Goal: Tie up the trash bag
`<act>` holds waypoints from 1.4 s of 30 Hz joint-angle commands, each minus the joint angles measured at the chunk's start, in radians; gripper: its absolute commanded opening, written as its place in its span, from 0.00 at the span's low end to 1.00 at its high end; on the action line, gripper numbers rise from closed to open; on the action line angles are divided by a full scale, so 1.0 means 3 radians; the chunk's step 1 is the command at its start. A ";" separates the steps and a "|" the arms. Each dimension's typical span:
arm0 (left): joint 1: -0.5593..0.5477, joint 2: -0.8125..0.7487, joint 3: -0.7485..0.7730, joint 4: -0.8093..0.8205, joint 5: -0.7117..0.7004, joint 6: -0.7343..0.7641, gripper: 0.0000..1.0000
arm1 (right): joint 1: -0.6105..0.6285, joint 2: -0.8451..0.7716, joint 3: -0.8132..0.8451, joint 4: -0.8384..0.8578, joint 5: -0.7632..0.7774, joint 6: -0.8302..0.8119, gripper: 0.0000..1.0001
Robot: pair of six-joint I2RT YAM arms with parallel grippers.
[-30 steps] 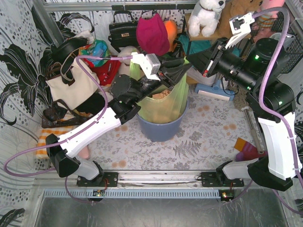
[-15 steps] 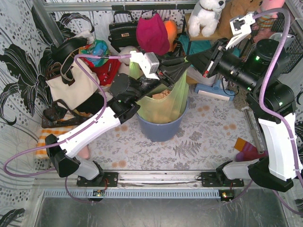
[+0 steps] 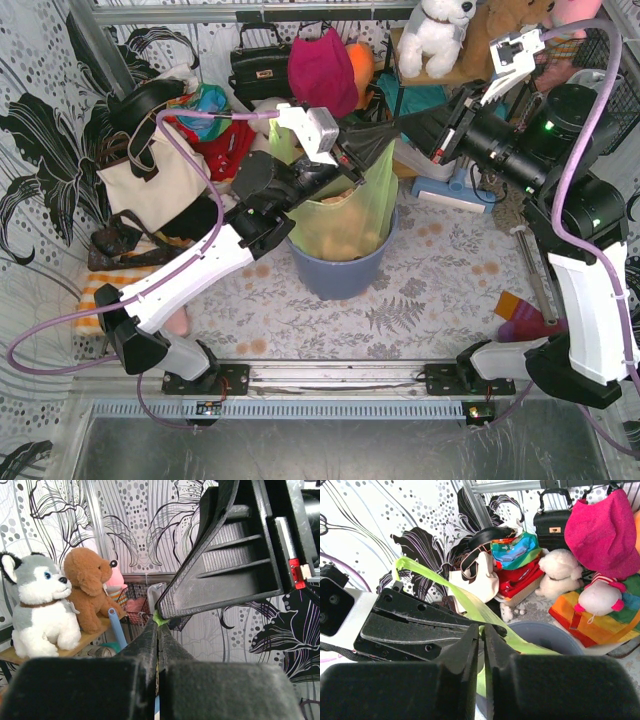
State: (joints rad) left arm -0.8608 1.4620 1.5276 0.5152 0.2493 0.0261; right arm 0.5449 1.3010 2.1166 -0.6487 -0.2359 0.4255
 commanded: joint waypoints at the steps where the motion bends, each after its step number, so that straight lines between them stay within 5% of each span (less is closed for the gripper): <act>1: 0.0006 -0.0058 0.0019 0.0128 0.0154 0.0036 0.00 | 0.0014 0.0002 0.0098 0.0209 -0.0051 -0.0123 0.19; 5: 0.0006 -0.0136 -0.0086 0.0127 0.0255 0.0041 0.00 | 0.0015 0.0116 0.0210 0.0383 -0.0252 -0.0360 0.36; 21: 0.0001 -0.0434 -0.0381 -0.0013 0.0768 -0.0023 0.00 | 0.0010 0.1064 0.1079 0.0960 -0.2077 -0.1061 0.63; 34: -0.0025 -0.0512 -0.0388 -0.0210 0.0935 -0.0034 0.00 | 0.0018 0.1820 0.1434 0.1735 -0.2739 -0.0297 0.71; 42: -0.0030 -0.0507 -0.0393 -0.0262 0.0924 -0.0035 0.00 | 0.0140 0.1942 0.1396 0.2053 -0.2710 -0.0010 0.71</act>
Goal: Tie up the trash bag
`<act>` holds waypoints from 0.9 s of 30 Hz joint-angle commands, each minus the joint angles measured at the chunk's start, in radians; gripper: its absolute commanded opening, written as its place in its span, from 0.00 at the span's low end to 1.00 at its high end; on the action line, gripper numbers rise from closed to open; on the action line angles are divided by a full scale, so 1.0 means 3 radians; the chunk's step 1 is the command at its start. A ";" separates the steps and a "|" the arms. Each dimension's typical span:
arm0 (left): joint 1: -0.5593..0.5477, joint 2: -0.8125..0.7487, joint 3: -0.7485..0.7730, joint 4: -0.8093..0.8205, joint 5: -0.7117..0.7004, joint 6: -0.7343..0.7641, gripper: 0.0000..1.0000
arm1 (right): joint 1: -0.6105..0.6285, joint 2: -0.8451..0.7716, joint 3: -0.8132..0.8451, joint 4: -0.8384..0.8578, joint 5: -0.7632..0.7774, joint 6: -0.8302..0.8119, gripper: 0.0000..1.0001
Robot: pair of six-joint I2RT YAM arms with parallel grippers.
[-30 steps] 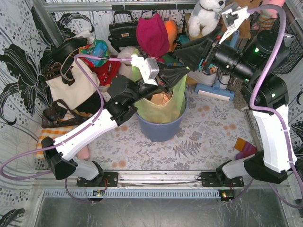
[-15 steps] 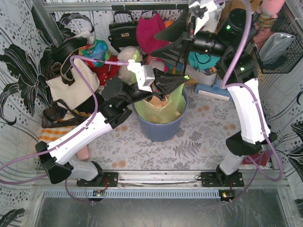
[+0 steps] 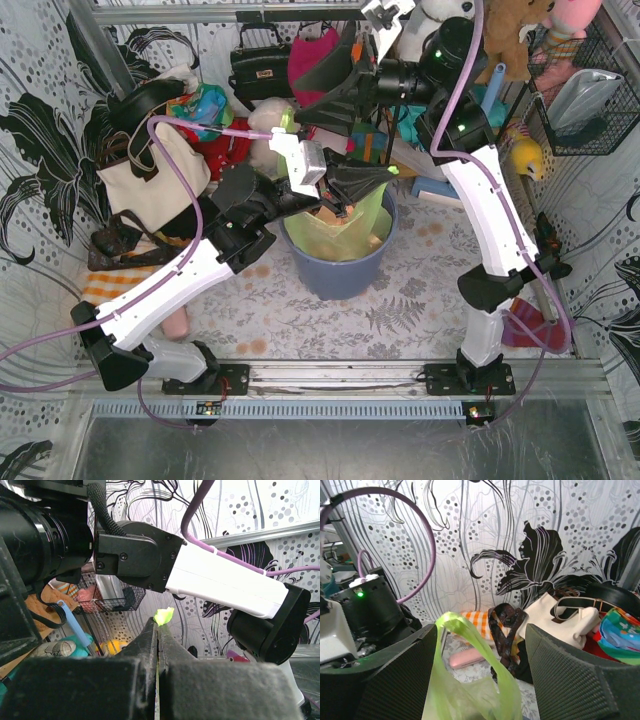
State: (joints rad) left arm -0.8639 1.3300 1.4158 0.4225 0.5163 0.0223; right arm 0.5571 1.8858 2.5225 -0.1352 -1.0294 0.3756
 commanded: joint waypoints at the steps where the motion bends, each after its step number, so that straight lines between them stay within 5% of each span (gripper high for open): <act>1: -0.0020 -0.0063 -0.0020 0.0044 0.0035 -0.0022 0.00 | 0.0128 -0.0004 0.0039 0.0320 -0.0030 0.0137 0.71; 15: -0.0030 -0.0113 -0.0056 0.0013 0.0032 -0.0037 0.00 | 0.0380 -0.0167 -0.0060 -0.0302 0.0741 -0.0365 0.52; 20: -0.0030 -0.0087 -0.0054 -0.0006 0.0005 -0.0023 0.00 | 0.0420 -0.0290 -0.0135 -0.0473 0.0890 -0.0498 0.61; 27: -0.0030 -0.0041 -0.0003 -0.0023 0.0028 -0.0014 0.00 | 0.0504 -0.0560 -0.0425 -0.0563 0.1172 -0.0656 0.58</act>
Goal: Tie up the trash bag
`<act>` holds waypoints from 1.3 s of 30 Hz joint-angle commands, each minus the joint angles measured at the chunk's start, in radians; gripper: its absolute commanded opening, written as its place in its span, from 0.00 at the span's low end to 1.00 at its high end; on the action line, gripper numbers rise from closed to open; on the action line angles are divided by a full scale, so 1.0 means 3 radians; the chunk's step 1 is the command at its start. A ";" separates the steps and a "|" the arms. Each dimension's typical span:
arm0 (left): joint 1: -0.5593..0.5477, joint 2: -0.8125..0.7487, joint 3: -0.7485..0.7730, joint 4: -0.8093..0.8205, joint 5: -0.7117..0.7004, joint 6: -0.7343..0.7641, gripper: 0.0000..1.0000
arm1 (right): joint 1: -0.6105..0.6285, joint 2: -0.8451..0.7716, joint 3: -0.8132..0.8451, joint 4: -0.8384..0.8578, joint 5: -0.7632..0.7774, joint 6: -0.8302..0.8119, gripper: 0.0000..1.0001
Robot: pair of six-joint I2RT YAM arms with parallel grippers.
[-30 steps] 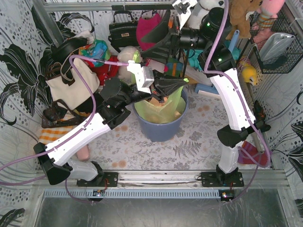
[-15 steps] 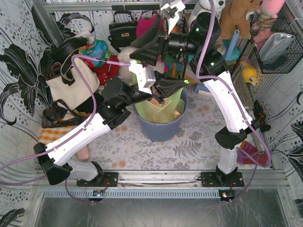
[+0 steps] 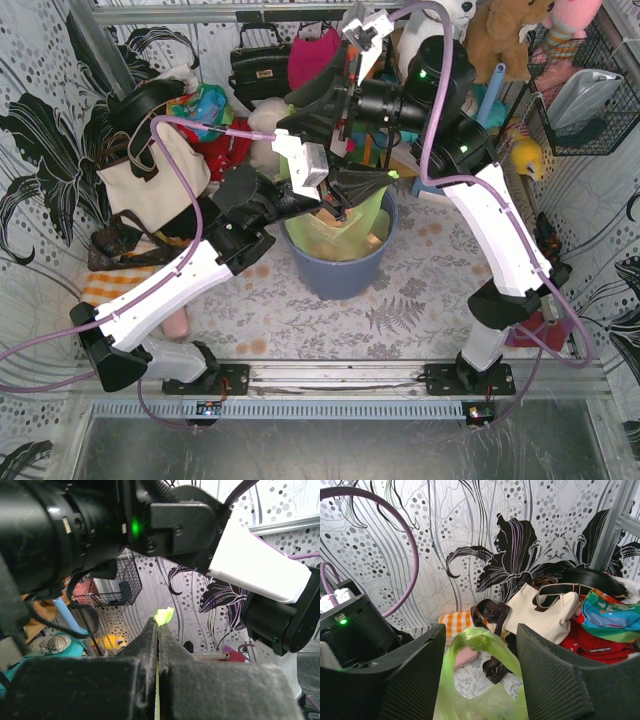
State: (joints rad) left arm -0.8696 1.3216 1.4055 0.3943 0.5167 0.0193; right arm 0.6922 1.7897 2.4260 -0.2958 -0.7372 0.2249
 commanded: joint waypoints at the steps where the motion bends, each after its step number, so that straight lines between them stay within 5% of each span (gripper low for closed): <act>1: -0.0011 -0.0009 0.0037 0.0066 0.0037 0.0000 0.00 | 0.0057 -0.0267 -0.0139 -0.0026 0.0233 -0.0166 0.57; 12: -0.0011 -0.0035 0.0037 0.0033 0.0017 0.0028 0.00 | 0.0093 -0.0222 -0.0074 -0.0056 0.0276 -0.0174 0.31; 14: -0.0011 -0.0044 0.0021 0.0036 0.0009 0.0034 0.00 | 0.0100 -0.0209 -0.0046 -0.0066 0.0270 -0.0173 0.35; 17: -0.0011 -0.0049 0.0019 0.0028 0.0009 0.0037 0.00 | 0.0119 -0.0189 -0.0012 -0.0081 0.0286 -0.0161 0.53; 23: -0.0011 -0.0062 0.0013 0.0021 0.0007 0.0041 0.00 | 0.0152 -0.0135 0.0043 -0.0125 0.0319 -0.0173 0.55; 33: -0.0011 -0.0074 0.0009 0.0015 0.0001 0.0038 0.00 | 0.0156 -0.0136 0.0050 -0.0183 0.0361 -0.0223 0.38; 39: -0.0011 -0.0083 0.0009 0.0015 0.0001 0.0039 0.00 | 0.0157 -0.0142 0.0054 -0.0143 0.0349 -0.0208 0.15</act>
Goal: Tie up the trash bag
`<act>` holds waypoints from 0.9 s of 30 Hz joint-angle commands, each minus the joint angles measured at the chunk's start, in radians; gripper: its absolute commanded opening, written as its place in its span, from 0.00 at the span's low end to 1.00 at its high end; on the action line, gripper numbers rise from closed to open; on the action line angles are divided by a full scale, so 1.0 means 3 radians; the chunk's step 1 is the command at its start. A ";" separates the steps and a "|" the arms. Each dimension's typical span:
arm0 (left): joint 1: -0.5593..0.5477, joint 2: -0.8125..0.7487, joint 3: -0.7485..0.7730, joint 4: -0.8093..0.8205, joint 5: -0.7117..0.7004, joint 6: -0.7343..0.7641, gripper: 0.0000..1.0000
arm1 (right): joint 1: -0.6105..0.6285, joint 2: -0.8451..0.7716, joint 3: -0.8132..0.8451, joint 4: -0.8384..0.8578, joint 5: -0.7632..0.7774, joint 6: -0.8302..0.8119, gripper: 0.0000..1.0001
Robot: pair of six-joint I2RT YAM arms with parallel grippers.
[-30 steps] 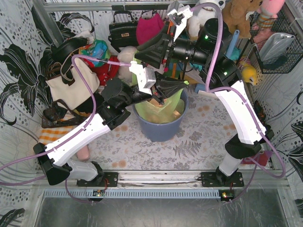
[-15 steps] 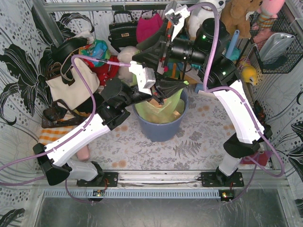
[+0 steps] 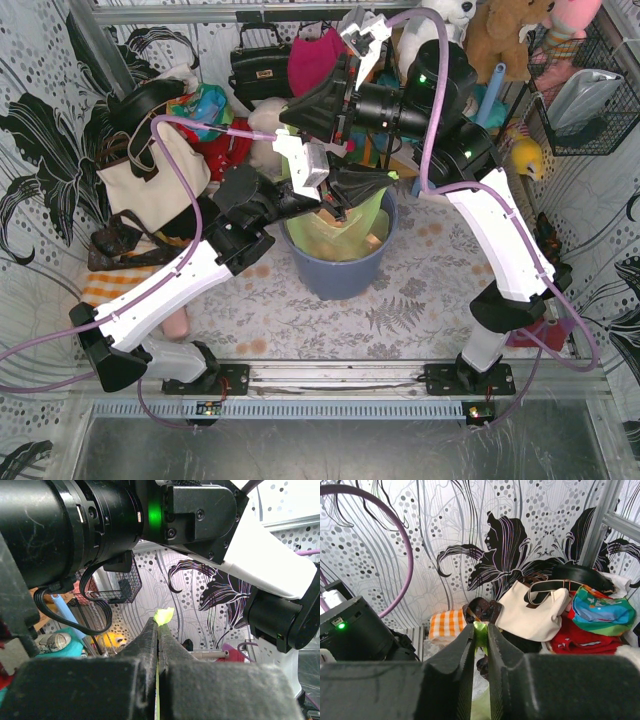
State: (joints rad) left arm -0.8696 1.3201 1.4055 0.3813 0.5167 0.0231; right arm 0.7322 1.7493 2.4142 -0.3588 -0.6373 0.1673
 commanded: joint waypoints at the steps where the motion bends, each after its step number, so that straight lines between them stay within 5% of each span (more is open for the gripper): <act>1: -0.0011 -0.0079 0.0013 0.0060 -0.0004 0.0030 0.00 | 0.0024 -0.0011 0.0086 0.0086 0.0001 -0.0013 0.10; 3: -0.0010 -0.0088 0.0019 0.0054 -0.0010 0.0043 0.00 | 0.0028 -0.0016 0.0078 0.0122 0.0044 -0.0015 0.00; 27: -0.0001 -0.0399 -0.0202 0.0026 -0.0573 0.0293 0.00 | 0.0039 -0.0534 -0.0428 0.0078 0.1081 0.0179 0.00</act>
State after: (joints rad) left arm -0.8696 1.2301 1.3678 0.3592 0.3977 0.0807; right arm 0.7376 1.6707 2.3268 -0.3408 -0.4072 0.1970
